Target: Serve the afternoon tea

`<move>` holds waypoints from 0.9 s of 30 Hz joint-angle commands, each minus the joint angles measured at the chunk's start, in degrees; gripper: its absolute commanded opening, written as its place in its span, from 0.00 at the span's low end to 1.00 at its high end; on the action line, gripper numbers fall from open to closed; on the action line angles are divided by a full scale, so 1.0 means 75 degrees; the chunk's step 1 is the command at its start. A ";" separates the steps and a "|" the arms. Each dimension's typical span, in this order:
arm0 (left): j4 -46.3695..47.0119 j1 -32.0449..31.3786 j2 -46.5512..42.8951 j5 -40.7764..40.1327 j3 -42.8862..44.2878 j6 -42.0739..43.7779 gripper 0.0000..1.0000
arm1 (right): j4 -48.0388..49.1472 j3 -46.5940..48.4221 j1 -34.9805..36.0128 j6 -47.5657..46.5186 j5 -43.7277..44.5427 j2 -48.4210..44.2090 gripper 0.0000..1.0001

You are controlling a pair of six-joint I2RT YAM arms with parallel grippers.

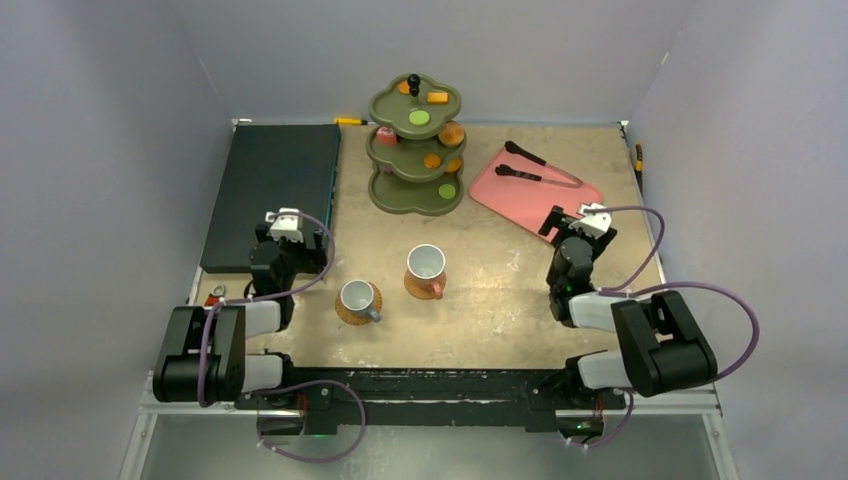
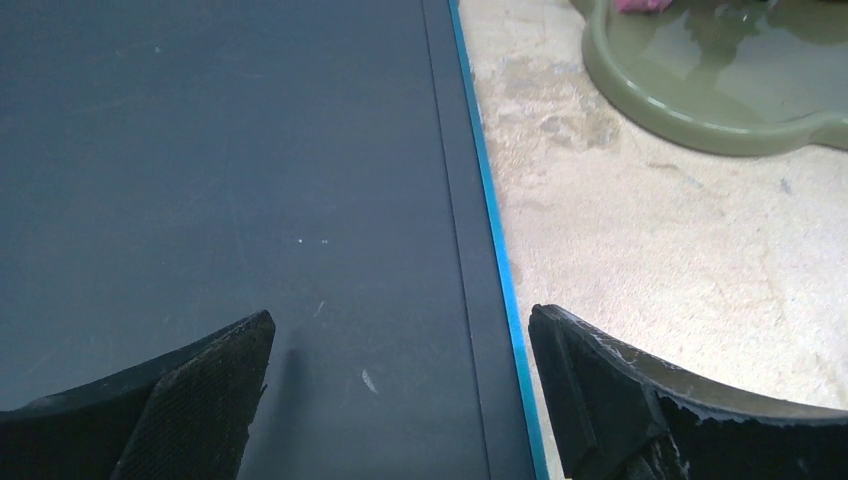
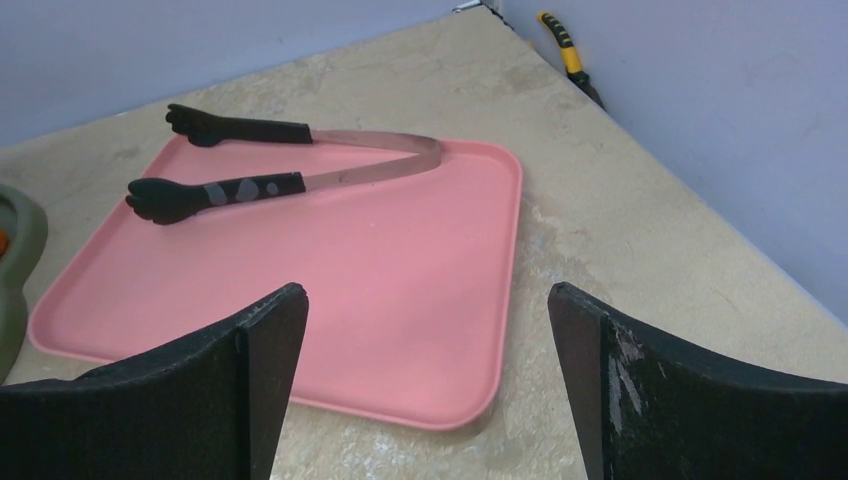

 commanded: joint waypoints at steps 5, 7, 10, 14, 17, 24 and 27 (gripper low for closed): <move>0.0508 0.0040 -0.0148 -0.0132 0.0056 -0.0443 0.99 | 0.1839 0.0016 -0.0016 -0.0924 0.0075 0.0557 0.98; 0.0810 0.0040 0.0089 -0.0214 0.0092 -0.0431 0.99 | 0.1953 0.0069 -0.0022 -0.0926 -0.0019 0.0771 0.98; 0.1224 0.0046 0.0422 -0.0193 0.0160 -0.0534 0.99 | 0.2530 0.0028 -0.0014 -0.1091 -0.0096 0.1126 0.98; 0.2300 0.0041 0.0908 -0.0263 0.0111 -0.0301 0.99 | 0.2407 0.0178 -0.0025 -0.1143 -0.0270 0.1362 0.98; 0.3258 0.0060 0.1570 -0.0454 0.0016 -0.0277 0.99 | 0.2483 0.0112 -0.0019 -0.1079 -0.0336 0.1306 0.98; 0.4152 0.0042 0.2476 -0.0294 -0.0163 -0.0182 0.99 | 0.4325 -0.0664 -0.0049 -0.1389 -0.1082 0.1917 0.98; 0.3779 0.0040 0.2522 -0.0329 0.0127 -0.0191 0.99 | 0.2377 0.0021 -0.0428 -0.0626 -0.1470 0.1574 0.98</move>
